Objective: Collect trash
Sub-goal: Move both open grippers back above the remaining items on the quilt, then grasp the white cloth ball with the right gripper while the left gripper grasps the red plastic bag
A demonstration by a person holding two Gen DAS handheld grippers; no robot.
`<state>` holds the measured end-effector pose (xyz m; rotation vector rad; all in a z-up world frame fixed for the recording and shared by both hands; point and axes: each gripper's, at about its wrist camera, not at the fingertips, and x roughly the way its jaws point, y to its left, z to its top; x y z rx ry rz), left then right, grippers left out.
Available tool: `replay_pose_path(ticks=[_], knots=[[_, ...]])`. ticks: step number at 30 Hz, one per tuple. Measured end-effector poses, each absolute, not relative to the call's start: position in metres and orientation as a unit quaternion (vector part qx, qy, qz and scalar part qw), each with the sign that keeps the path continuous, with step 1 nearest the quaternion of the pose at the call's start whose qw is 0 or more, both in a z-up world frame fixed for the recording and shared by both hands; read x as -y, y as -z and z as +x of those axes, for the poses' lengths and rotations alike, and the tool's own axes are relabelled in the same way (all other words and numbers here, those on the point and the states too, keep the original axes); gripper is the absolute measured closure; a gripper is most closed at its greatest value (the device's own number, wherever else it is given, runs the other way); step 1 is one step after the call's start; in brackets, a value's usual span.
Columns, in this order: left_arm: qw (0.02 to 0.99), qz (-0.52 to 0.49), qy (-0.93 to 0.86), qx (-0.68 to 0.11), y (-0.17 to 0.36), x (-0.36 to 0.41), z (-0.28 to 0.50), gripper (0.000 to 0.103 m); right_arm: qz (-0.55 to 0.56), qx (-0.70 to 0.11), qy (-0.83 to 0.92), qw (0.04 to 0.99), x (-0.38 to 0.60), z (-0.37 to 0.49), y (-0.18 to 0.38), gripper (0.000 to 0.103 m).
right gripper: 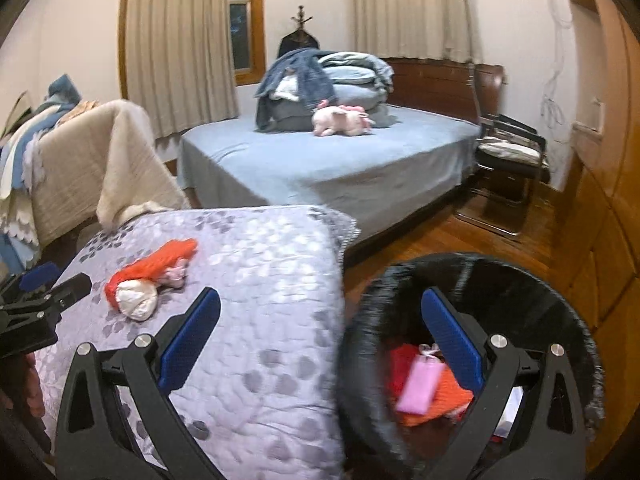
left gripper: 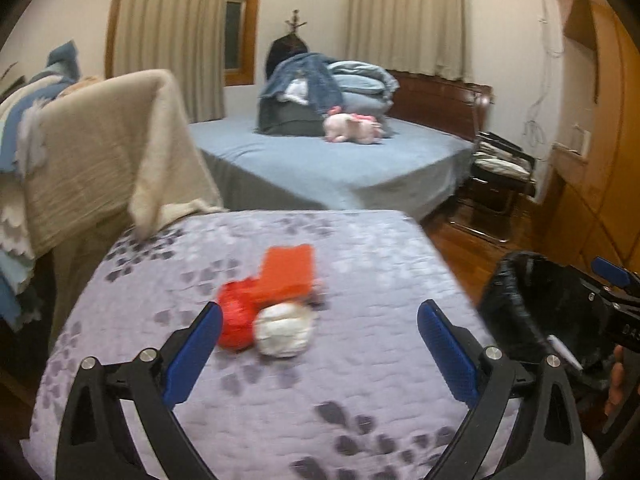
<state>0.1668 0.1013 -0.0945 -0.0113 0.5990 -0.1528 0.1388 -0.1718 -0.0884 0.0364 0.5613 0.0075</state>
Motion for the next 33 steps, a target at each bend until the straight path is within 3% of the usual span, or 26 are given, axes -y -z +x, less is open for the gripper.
replay_pose_path(ticks=[33], knots=[[0.939, -0.028, -0.041, -0.341, 0.162, -0.251, 0.186, 0.007, -0.022, -0.358, -0.125, 0.925, -0.027, 0.227, 0.17, 0.005]])
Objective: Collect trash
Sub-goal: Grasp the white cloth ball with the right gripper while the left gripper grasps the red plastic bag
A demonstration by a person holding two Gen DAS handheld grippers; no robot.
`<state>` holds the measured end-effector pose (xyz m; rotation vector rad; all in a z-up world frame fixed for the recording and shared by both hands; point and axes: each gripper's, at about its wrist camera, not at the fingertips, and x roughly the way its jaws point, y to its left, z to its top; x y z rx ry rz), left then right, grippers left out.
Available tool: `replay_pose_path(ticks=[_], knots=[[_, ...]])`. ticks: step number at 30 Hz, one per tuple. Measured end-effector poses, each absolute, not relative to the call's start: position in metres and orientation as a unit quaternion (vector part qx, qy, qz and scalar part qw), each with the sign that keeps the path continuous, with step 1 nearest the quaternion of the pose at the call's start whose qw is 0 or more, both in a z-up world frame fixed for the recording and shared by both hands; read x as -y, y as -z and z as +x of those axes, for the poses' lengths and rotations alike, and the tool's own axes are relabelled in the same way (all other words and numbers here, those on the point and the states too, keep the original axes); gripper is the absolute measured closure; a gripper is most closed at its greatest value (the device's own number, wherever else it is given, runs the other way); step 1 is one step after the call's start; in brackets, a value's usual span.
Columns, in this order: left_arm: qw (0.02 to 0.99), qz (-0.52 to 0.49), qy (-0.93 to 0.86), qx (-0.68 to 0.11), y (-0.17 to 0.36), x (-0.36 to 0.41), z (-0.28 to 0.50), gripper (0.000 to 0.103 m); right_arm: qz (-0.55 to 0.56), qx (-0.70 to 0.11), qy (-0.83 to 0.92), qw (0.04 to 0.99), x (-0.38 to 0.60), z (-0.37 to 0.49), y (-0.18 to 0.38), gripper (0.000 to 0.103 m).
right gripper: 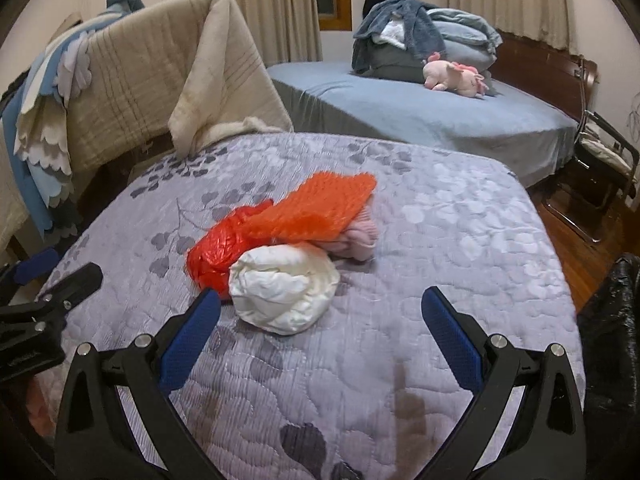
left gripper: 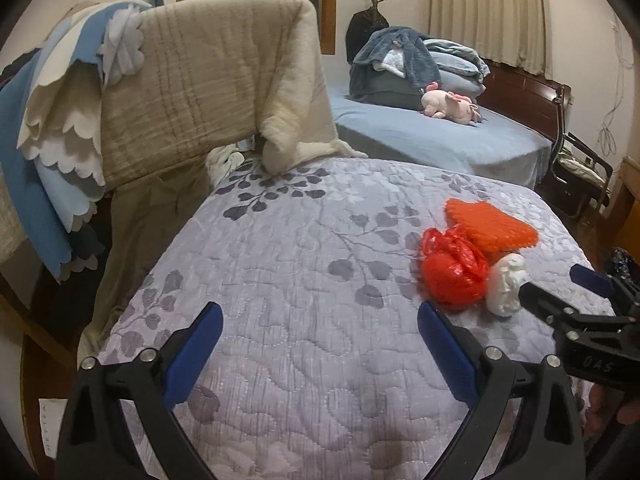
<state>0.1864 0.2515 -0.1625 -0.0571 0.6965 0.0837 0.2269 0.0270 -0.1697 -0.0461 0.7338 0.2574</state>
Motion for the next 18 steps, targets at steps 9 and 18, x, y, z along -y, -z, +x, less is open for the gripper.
replay_pose_path(ticks=[9, 18], knots=[[0.938, -0.04, -0.04, -0.343, 0.167, -0.258, 0.191, 0.007, -0.046, -0.419, -0.116, 0.9, -0.043, 0.252, 0.191, 0.005], [0.936, -0.046, -0.039, -0.348, 0.17, -0.259, 0.194, 0.007, -0.049, -0.4, -0.065, 0.913, -0.009, 0.242, 0.182, 0.005]])
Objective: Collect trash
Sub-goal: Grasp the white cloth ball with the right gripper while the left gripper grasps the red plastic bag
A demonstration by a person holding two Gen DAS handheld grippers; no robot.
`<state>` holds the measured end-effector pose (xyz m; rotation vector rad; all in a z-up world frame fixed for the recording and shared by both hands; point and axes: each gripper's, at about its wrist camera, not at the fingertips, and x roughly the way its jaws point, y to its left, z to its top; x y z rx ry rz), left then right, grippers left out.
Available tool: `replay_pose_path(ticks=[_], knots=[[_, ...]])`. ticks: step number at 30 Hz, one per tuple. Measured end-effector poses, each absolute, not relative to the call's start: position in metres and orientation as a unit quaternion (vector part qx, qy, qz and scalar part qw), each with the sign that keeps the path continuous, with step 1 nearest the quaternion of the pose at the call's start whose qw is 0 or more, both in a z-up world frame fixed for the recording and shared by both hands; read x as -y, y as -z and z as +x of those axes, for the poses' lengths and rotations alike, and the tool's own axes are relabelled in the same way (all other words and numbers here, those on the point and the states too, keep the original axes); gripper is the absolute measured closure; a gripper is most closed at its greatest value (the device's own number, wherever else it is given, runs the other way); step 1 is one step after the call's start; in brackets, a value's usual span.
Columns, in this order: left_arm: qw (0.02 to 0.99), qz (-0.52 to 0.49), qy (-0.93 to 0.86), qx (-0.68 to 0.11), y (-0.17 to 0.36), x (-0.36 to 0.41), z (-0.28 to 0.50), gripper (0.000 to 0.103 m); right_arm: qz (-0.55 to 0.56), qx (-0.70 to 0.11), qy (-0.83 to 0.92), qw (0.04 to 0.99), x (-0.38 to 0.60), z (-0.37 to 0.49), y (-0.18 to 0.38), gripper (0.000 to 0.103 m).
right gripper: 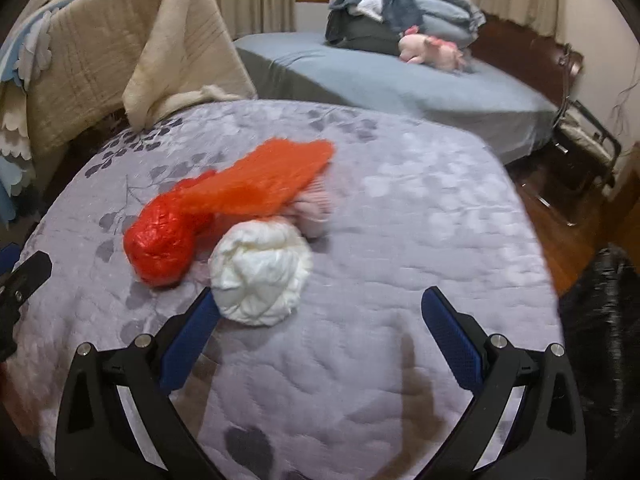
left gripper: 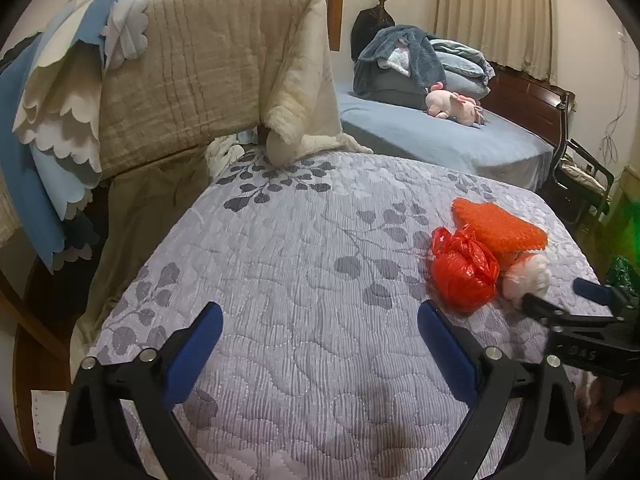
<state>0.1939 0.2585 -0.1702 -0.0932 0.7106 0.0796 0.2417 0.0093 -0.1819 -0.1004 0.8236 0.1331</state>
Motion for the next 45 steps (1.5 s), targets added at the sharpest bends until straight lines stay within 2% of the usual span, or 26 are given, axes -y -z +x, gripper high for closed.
replay_pose_path(ticks=[7, 12, 14, 17, 20, 22, 39, 42, 45], knots=[[0.937, -0.045, -0.036, -0.346, 0.169, -0.255, 0.195, 0.007, -0.015, -0.398, -0.094, 0.912, -0.005, 0.239, 0.176, 0.005], [0.939, -0.041, -0.038, -0.341, 0.165, -0.256, 0.195, 0.007, -0.03, -0.396, -0.108, 0.911, -0.026, 0.246, 0.179, 0.006], [0.938, -0.042, -0.038, -0.341, 0.164, -0.256, 0.195, 0.007, -0.025, -0.403, -0.114, 0.908, -0.029, 0.251, 0.182, 0.019], [0.938, -0.042, -0.038, -0.341, 0.164, -0.256, 0.195, 0.007, -0.015, -0.418, -0.122, 0.9, -0.028, 0.256, 0.188, 0.029], [0.938, -0.042, -0.034, -0.342, 0.164, -0.255, 0.196, 0.007, 0.005, -0.426, -0.144, 0.893, -0.023, 0.257, 0.19, 0.058], [0.938, -0.04, -0.03, -0.343, 0.164, -0.251, 0.197, 0.007, 0.009, -0.422, -0.153, 0.893, -0.021, 0.255, 0.188, 0.066], [0.936, -0.027, 0.027, -0.349, 0.167, -0.184, 0.228, 0.008, 0.011, -0.388, -0.119, 0.914, 0.039, 0.228, 0.158, 0.068], [0.933, -0.019, 0.033, -0.357, 0.173, -0.173, 0.237, 0.011, 0.017, -0.386, -0.114, 0.915, 0.049, 0.226, 0.156, 0.068], [0.928, -0.017, 0.037, -0.369, 0.178, -0.166, 0.248, 0.019, 0.02, -0.386, -0.111, 0.915, 0.054, 0.226, 0.157, 0.068]])
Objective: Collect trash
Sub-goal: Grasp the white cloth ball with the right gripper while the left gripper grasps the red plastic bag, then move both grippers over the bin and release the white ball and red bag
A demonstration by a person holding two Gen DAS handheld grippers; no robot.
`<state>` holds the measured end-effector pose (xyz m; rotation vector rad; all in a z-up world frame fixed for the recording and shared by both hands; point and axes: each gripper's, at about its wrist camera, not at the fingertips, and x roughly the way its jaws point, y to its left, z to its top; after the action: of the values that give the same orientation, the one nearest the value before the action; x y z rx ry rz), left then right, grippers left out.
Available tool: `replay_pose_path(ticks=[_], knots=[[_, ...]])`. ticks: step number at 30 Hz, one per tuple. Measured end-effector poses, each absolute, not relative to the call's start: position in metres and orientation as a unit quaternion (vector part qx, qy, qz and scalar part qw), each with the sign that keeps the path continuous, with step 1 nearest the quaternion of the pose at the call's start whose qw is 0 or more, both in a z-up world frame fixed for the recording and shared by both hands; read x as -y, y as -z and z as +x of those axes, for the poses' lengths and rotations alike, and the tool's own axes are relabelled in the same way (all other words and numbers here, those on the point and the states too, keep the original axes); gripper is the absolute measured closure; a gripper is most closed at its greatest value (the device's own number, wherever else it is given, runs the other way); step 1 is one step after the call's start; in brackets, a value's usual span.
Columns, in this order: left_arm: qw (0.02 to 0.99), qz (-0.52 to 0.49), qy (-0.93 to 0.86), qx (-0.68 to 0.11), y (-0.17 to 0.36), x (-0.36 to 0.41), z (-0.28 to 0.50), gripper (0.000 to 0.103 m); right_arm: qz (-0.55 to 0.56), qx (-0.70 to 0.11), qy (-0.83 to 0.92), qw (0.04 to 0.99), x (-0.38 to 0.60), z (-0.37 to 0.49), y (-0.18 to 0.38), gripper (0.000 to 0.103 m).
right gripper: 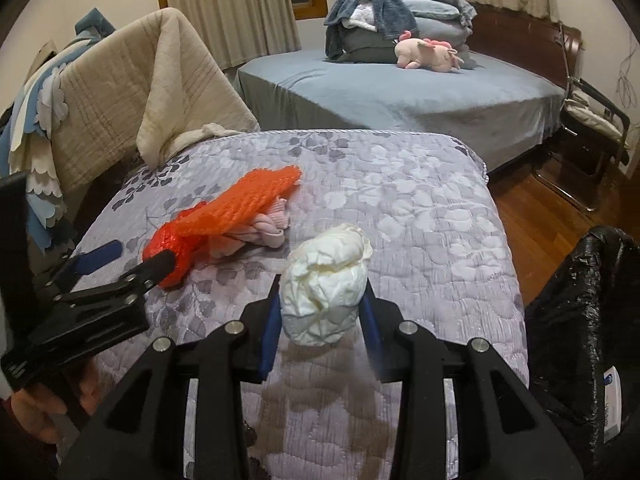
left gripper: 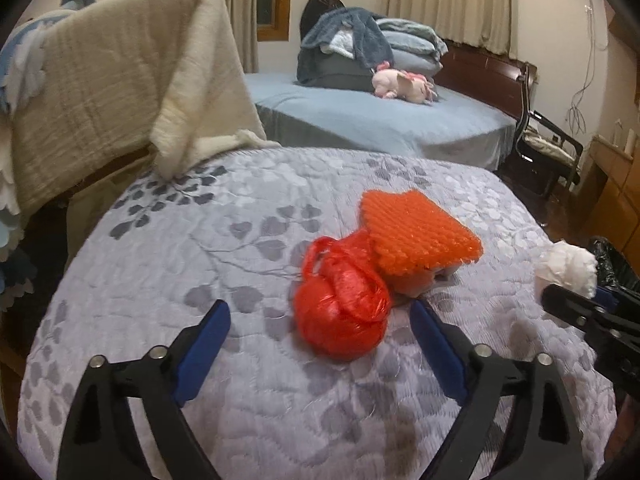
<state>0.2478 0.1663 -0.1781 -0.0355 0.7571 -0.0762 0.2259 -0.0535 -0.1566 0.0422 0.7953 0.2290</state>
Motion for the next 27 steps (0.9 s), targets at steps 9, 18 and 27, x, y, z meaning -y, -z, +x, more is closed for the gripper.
replay_pose_path(ticks=[9, 18, 27], knots=[[0.912, -0.036, 0.055, -0.404, 0.189, -0.163, 0.262, 0.057, 0.028, -0.383, -0.11, 0.917, 0.062, 0.222, 0.154, 0.068], [0.922, -0.032, 0.027, -0.384, 0.165, -0.175, 0.219, 0.058, 0.029, -0.375, -0.118, 0.919, 0.061, 0.211, 0.143, 0.068], [0.93, -0.041, 0.004, -0.365, 0.139, -0.184, 0.188, 0.058, 0.021, -0.354, -0.134, 0.925, 0.055, 0.189, 0.118, 0.068]])
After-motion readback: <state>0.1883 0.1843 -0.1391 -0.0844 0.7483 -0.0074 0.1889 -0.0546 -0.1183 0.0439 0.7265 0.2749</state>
